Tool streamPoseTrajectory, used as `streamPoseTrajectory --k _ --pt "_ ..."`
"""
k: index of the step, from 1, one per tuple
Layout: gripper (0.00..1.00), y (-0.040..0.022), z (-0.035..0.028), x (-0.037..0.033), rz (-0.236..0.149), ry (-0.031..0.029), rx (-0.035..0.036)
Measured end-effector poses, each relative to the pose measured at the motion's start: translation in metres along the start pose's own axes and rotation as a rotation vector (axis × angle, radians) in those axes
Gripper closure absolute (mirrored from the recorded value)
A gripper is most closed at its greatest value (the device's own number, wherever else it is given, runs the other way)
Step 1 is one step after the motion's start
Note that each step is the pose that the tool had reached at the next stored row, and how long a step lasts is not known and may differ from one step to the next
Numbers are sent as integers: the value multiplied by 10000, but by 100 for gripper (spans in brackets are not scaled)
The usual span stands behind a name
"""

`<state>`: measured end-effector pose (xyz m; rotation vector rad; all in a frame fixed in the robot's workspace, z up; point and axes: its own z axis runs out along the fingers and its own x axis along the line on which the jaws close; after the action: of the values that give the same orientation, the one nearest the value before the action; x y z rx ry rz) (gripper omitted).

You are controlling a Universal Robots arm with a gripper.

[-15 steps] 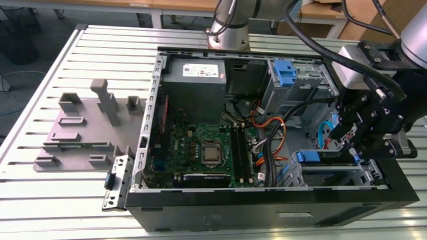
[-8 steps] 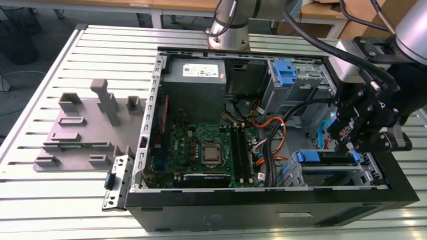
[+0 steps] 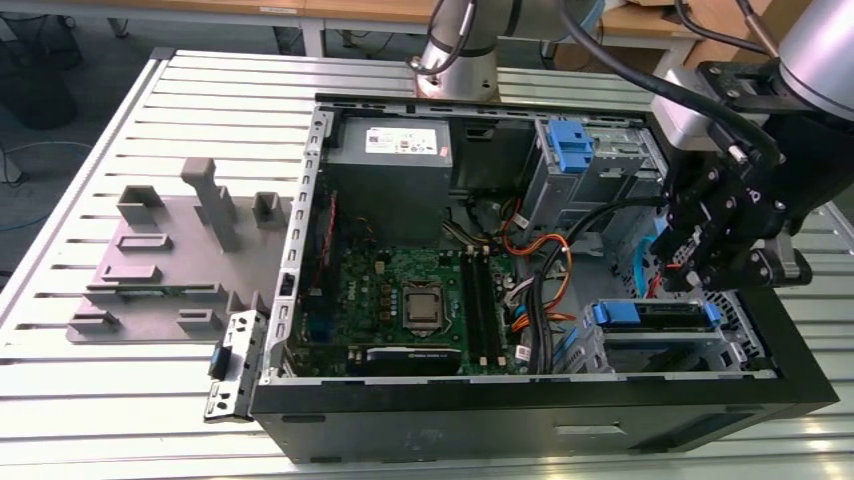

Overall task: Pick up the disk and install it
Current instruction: 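Insert the first disk wire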

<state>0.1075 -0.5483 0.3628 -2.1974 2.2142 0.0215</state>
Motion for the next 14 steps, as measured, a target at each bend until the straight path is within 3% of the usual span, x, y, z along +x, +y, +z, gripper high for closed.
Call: streamPoseTrajectory --k 4,14 --pt "58 0 -1 -20 0 -1 0" --pt "58 -1 -86 -23 1 -7 0"
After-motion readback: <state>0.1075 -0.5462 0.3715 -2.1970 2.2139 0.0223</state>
